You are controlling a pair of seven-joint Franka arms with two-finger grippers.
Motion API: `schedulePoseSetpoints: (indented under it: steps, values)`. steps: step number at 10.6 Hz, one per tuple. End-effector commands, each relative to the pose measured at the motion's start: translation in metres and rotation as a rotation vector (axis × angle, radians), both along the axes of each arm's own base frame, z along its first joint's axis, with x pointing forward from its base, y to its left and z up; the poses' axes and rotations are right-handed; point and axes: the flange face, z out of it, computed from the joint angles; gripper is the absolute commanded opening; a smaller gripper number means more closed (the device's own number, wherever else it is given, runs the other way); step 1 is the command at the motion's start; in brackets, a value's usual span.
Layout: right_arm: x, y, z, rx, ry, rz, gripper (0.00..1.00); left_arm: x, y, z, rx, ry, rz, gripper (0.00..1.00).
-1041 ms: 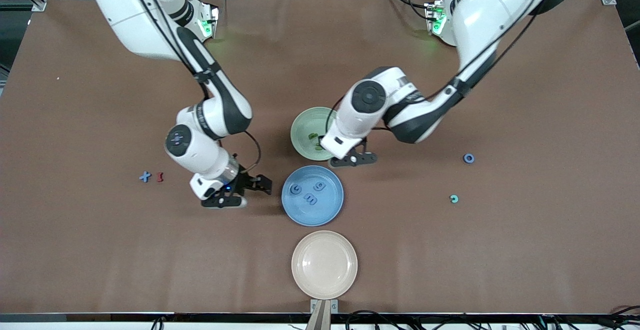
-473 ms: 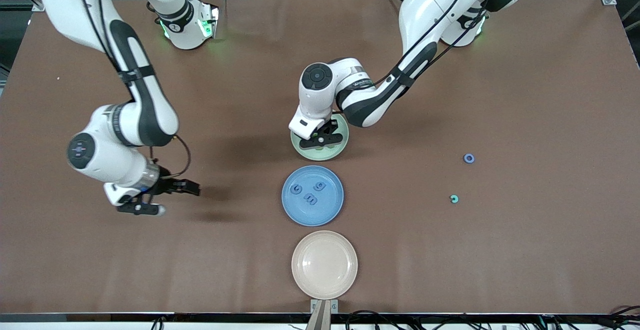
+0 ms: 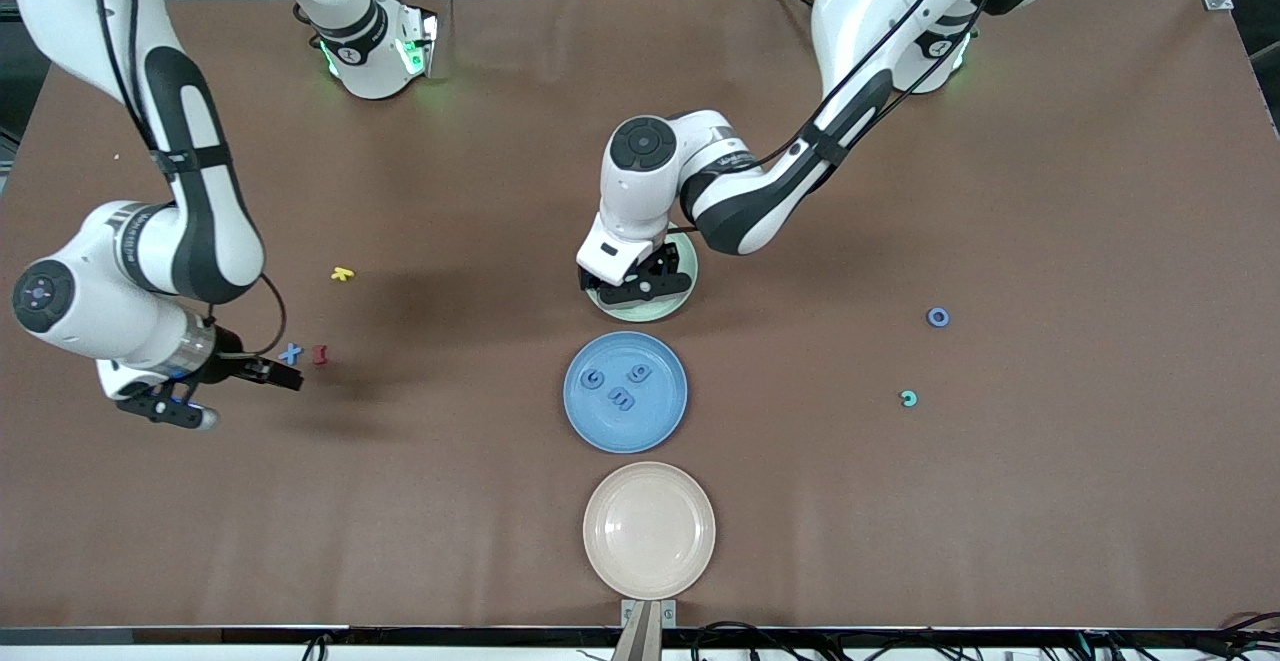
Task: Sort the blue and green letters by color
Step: 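Release E onto blue plate while the left gripper places z on green plate, then reach the right gripper to blue x while the left gripper withdraws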
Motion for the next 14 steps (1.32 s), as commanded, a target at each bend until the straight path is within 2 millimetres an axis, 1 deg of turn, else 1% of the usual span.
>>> schedulePoseSetpoints:
  steps: [1,3,4,5,6,8,9,10,11,12,13,14]
  values:
    - [-0.034,-0.055,-0.004,-0.027,-0.002,-0.092,1.0,0.024,0.037,0.085,0.028,-0.086,0.022,1.0]
    - [-0.049,-0.064,-0.029,-0.051,-0.066,-0.153,1.0,0.053,0.086,0.133,0.09,-0.123,-0.054,1.0]
    - [-0.054,-0.064,-0.038,-0.055,-0.077,-0.213,1.0,0.065,0.108,0.155,0.101,-0.134,-0.069,1.0]
    - [-0.057,-0.063,-0.043,-0.053,-0.066,-0.252,1.0,0.078,0.136,0.179,0.091,-0.138,-0.038,1.0]
    - [-0.06,-0.061,-0.047,-0.052,-0.058,-0.257,1.0,0.09,0.165,0.201,0.089,-0.147,-0.039,1.0]
    - [-0.07,-0.061,-0.062,-0.065,-0.078,-0.266,1.0,0.115,0.235,0.235,0.102,-0.144,-0.118,1.0]
    - [-0.076,-0.061,-0.074,-0.077,-0.091,-0.267,1.0,0.129,0.28,0.249,0.091,-0.132,-0.141,1.0]
    - [-0.079,-0.062,-0.079,-0.079,-0.083,-0.269,1.0,0.137,0.316,0.258,0.082,-0.12,-0.17,1.0]
    - [-0.08,-0.061,-0.082,-0.079,-0.079,-0.268,1.0,0.139,0.343,0.266,0.085,-0.103,-0.212,1.0]
    - [-0.081,-0.059,-0.086,-0.082,-0.079,-0.267,1.0,0.143,0.371,0.268,0.076,-0.081,-0.21,1.0]
    - [-0.082,-0.056,-0.092,-0.085,-0.079,-0.262,1.0,0.14,0.39,0.274,0.073,-0.048,-0.21,1.0]
    - [-0.082,-0.055,-0.097,-0.087,-0.073,-0.26,1.0,0.135,0.397,0.277,0.074,-0.013,-0.254,1.0]
